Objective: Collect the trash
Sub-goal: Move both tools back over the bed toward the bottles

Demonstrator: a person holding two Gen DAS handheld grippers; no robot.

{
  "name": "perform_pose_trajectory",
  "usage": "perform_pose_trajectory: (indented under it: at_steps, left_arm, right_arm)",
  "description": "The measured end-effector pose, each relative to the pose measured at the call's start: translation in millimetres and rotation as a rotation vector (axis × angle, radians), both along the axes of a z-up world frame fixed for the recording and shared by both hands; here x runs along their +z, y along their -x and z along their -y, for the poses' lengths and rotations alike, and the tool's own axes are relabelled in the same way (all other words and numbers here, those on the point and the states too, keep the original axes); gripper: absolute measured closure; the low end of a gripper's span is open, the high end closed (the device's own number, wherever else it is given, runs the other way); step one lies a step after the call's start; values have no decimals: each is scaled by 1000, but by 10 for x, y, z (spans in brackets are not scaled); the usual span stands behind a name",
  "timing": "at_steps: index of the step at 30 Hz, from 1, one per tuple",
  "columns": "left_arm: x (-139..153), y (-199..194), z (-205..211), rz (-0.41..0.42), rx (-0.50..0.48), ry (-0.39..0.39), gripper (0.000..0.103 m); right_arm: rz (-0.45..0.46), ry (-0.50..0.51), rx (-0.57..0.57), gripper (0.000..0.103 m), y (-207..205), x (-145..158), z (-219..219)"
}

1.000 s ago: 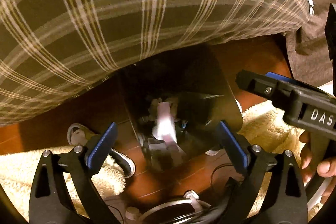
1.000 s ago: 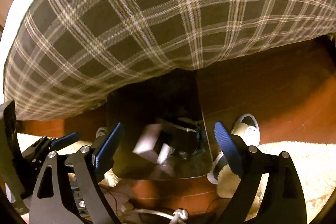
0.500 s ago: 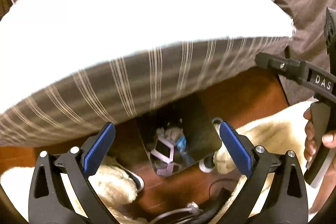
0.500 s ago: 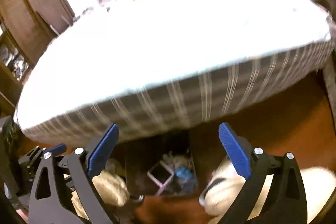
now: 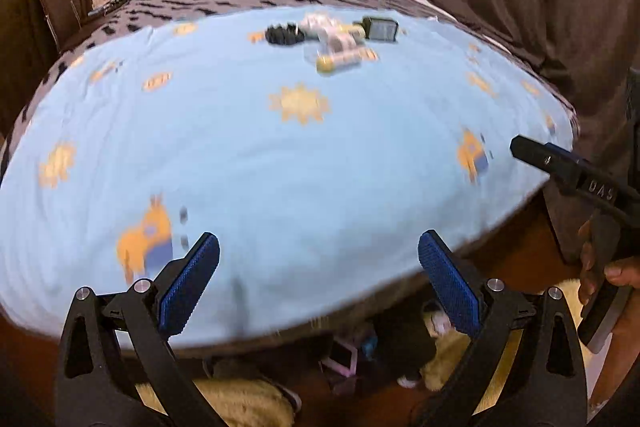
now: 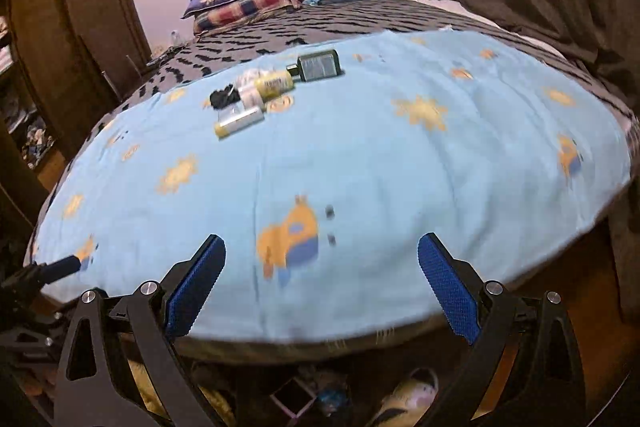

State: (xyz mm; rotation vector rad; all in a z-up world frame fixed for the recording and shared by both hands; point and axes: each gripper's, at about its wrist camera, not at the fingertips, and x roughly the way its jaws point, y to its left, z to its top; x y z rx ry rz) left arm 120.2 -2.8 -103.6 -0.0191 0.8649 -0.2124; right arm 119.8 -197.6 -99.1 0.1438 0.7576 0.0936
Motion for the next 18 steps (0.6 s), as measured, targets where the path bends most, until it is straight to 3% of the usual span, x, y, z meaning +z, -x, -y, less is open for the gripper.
perform_pose_trajectory:
  at_steps: [14,18]
  left_arm:
    - [-212,-1162,139,-57,-17,6,12]
    - [-286,-1462,240,-85,-34,28,18]
  right_arm:
    - [-17,65,-37,6,-1294,-15,-47]
    - [-28,69,-49,6,-1642,-34,-28]
